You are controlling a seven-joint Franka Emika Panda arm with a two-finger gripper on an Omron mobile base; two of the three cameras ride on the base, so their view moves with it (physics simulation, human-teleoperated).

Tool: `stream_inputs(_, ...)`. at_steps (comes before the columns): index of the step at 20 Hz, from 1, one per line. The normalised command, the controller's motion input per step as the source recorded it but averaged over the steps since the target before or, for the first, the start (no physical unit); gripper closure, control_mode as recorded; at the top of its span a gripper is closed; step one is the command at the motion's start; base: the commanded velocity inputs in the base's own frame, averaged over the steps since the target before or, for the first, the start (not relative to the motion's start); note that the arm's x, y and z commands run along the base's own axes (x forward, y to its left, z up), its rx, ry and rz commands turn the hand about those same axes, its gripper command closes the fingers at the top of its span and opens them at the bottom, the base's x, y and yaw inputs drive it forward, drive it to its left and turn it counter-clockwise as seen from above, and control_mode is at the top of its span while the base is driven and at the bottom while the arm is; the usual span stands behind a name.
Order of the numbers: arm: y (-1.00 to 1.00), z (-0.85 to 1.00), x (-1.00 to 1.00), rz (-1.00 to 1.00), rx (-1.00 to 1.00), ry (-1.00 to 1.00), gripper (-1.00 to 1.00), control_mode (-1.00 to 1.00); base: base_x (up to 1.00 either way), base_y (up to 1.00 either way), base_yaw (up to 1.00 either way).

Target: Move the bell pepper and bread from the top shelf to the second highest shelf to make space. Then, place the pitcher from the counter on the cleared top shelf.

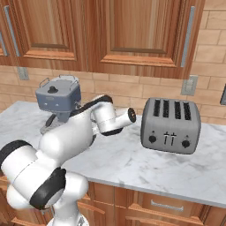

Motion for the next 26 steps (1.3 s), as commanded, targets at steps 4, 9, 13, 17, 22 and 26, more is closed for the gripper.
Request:
stream_inputs(4, 0.08, 0.99, -0.65, -0.57, 0.00, -0.01, 1.00, -1.00, 0.00, 0.00, 0.00)
stream_inputs(9, 0.06, 1.00, -0.72, -0.54, -0.01, 0.06, 1.00, -1.00, 0.00, 0.00, 0.00)
stream_inputs(13, 0.00, 0.72, -1.00, -0.44, 0.00, 0.06, 1.00, -1.00, 0.00, 0.00, 0.00)
stream_inputs(17, 0.00, 0.87, -0.86, -0.43, 0.00, 0.06, 1.00, -1.00, 0.00, 0.00, 0.00)
stream_inputs(22, 0.00, 0.90, -0.47, -0.25, -0.03, 0.03, 1.00, -1.00, 0.00, 0.00, 0.00)
stream_inputs(26, 0.00, 0.13, -0.46, -0.02, -0.07, 0.00, 1.00, -1.00, 0.00, 0.00, 0.00)
